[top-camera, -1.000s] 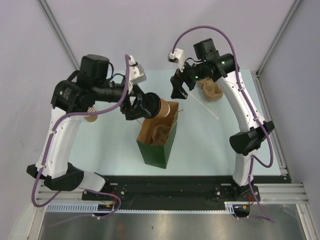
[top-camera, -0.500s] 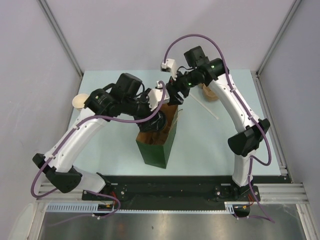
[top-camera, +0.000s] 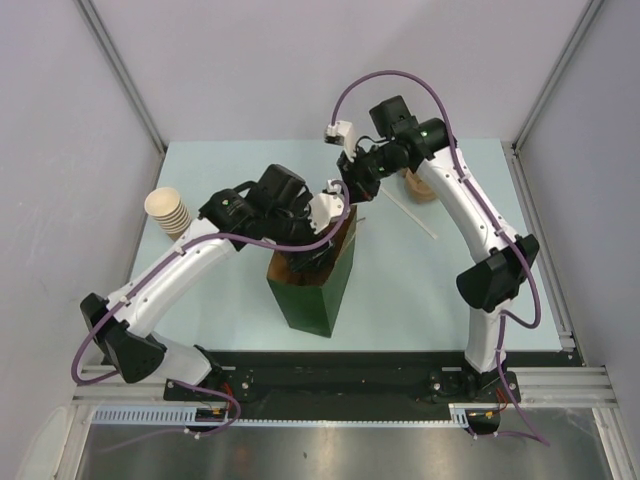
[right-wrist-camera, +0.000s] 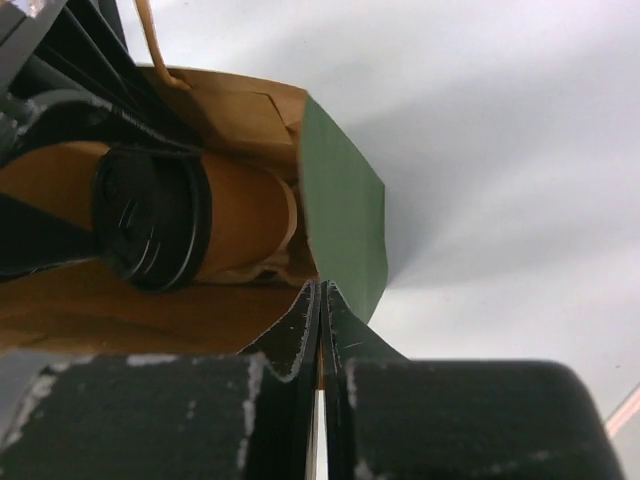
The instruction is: Pack the takeout coffee
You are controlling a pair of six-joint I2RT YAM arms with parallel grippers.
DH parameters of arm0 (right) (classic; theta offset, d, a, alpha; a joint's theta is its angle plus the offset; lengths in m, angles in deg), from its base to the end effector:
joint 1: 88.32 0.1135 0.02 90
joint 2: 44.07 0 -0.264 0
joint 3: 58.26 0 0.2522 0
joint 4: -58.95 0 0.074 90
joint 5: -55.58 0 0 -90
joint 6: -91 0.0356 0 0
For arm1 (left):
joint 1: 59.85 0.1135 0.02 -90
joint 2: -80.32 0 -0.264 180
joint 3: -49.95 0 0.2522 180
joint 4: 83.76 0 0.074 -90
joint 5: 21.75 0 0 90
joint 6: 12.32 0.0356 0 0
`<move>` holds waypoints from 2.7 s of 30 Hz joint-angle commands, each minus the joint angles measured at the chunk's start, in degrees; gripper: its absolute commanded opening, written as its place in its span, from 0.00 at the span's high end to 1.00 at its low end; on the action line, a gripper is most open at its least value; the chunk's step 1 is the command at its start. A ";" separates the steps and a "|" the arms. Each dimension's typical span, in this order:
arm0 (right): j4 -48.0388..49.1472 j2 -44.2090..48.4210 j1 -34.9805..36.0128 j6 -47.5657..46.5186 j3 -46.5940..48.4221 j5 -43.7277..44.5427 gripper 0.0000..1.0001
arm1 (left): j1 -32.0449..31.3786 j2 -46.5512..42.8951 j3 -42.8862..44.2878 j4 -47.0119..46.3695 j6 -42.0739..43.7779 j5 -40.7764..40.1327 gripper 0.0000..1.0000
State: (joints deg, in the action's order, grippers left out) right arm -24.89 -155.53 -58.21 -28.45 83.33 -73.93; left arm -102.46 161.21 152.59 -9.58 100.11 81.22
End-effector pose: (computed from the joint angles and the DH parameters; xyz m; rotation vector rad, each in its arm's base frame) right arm 0.3301 0.2176 0.4040 -1.4279 1.9302 0.8608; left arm 0.1997 -0.1946 0.3815 1.4264 2.0574 -0.4290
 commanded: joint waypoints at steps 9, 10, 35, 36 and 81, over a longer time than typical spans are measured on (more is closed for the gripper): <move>-0.93 9.32 -2.60 0.80 -11.46 -7.51 1.00 | 2.44 -0.20 -0.29 -3.91 -1.79 -0.14 1.00; -1.19 10.20 -2.51 0.54 -12.68 -8.12 1.00 | 2.62 -0.29 -0.29 -3.91 -1.61 -0.05 1.00; 2.13 4.59 -6.03 4.33 1.55 -9.54 0.06 | 3.15 -5.55 -8.72 -7.25 0.24 2.41 1.00; 2.67 4.50 -5.24 2.49 1.20 -8.84 0.05 | 3.15 -5.65 -8.81 -7.25 0.24 2.50 1.00; 42.49 31.21 13.83 -0.25 -43.63 14.19 1.00 | -3.88 -21.29 -35.79 -31.06 7.09 -16.66 1.00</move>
State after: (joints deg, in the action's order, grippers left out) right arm 12.74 -127.81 -45.75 -29.85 40.51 -62.72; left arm -105.54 143.04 119.52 -32.94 103.94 68.13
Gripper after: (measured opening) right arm 0.022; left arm 0.822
